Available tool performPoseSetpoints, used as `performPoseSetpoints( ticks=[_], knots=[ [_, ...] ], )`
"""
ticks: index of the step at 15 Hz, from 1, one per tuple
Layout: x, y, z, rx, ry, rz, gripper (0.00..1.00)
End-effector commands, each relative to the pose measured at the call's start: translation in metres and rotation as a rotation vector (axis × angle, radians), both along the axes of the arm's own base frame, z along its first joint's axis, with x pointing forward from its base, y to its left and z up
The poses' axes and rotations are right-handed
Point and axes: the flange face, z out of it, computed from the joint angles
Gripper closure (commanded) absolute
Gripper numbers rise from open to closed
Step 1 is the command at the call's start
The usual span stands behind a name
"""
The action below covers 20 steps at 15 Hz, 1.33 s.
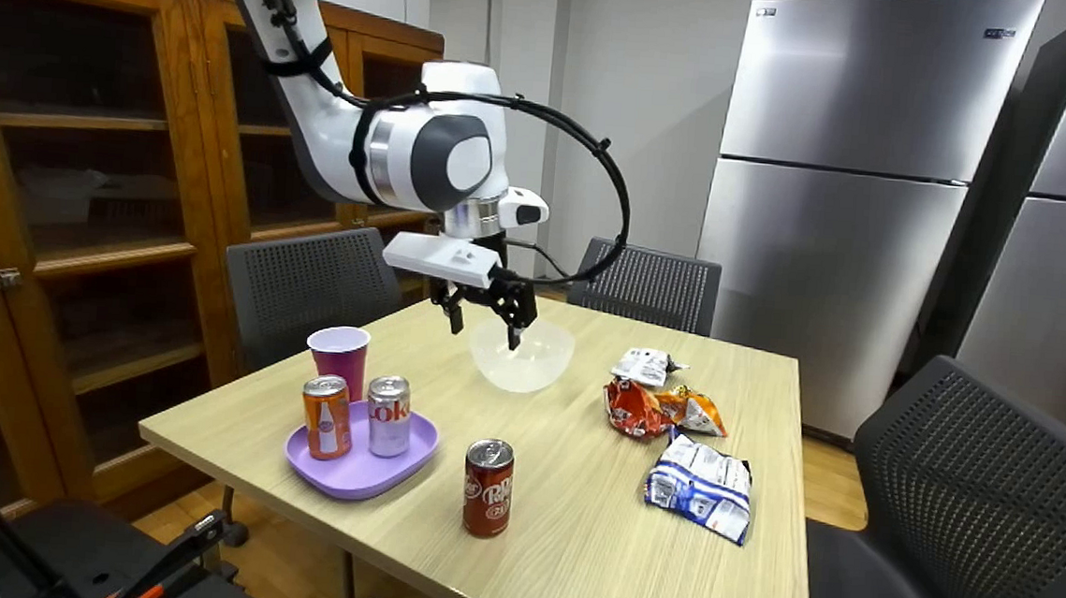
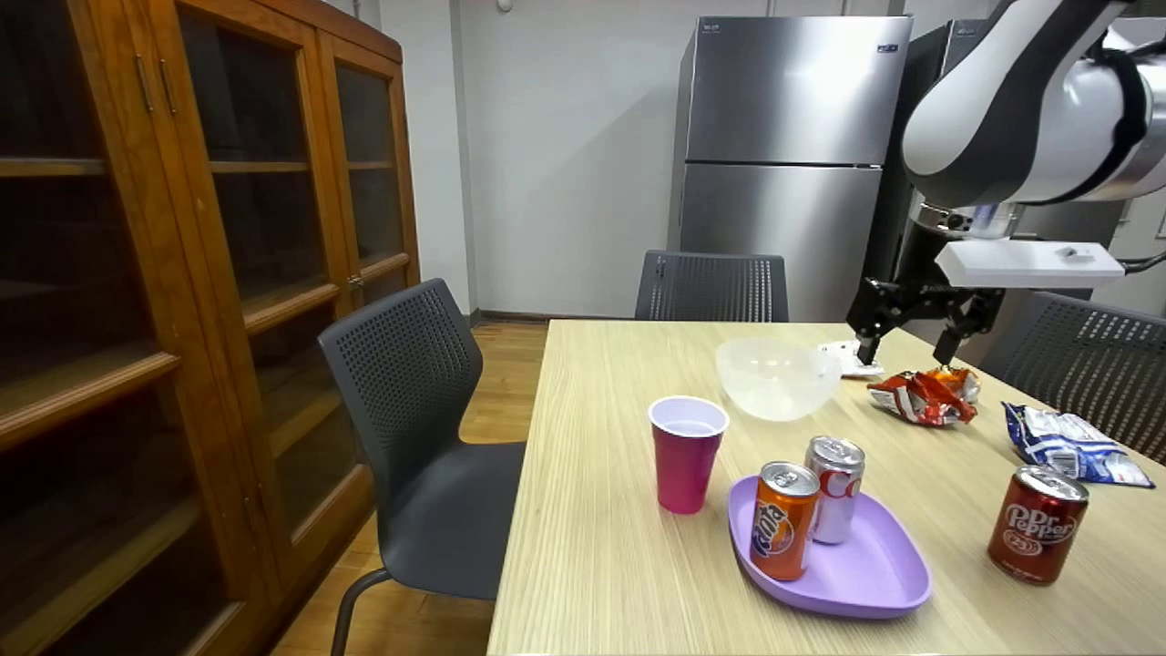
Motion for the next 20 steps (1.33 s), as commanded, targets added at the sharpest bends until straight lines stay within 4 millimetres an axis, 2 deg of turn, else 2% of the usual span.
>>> performPoseSetpoints(
  ticks=[1, 6, 13, 17, 20],
  knots=[
    [0.012, -0.028, 0.012, -0.018, -0.031, -0.017, 0.00],
    [0.020, -0.058, 0.016, -0.024, -0.045, -0.084, 0.00],
    [0.021, -0.084, 0.017, -0.028, -0.046, -0.142, 0.00],
    [0.022, -0.095, 0.013, -0.029, -0.039, -0.171, 0.00],
    [0.017, -0.092, 0.011, -0.028, -0.038, -0.161, 0.00]
  ],
)
